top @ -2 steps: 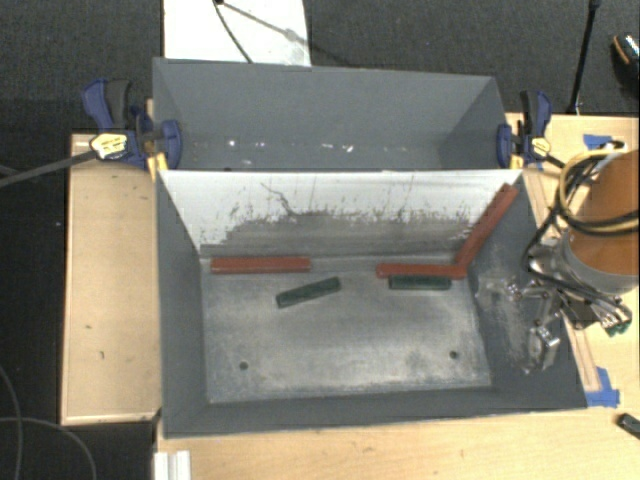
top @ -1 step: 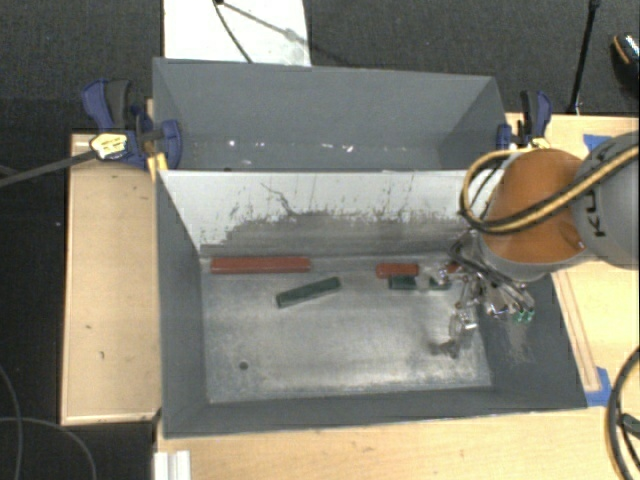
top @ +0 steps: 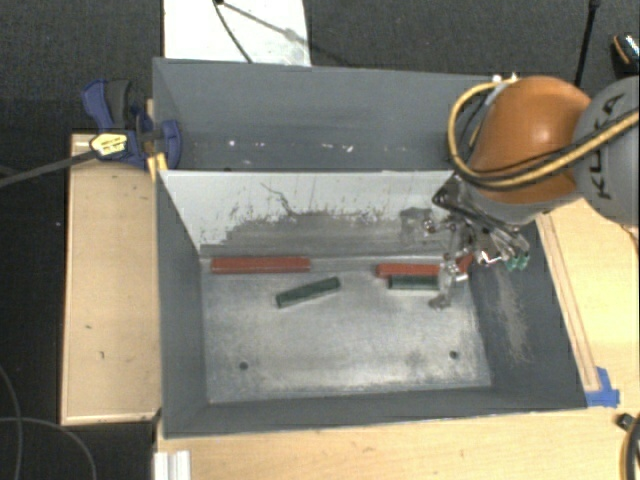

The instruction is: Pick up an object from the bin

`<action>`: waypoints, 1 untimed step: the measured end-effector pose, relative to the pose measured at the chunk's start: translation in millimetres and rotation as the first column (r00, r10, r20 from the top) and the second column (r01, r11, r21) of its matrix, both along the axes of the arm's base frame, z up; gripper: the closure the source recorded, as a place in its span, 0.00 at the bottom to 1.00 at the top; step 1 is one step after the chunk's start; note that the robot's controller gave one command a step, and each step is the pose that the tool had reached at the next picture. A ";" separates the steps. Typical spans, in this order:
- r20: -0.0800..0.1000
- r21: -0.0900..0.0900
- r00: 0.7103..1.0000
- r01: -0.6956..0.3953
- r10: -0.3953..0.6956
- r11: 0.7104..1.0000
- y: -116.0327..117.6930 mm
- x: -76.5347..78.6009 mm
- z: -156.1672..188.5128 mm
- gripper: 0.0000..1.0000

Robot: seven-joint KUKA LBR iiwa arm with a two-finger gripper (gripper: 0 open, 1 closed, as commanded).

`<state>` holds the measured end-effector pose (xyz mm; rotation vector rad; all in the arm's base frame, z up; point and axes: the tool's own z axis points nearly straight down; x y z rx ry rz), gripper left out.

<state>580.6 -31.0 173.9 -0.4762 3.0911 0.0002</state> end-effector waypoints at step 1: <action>-0.013 -0.002 0.980 0.199 -0.199 0.980 -30.1 10.4 -34.4 0.00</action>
Offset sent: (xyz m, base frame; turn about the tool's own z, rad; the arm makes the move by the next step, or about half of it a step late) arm 0.0100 -0.0296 -0.0343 0.1990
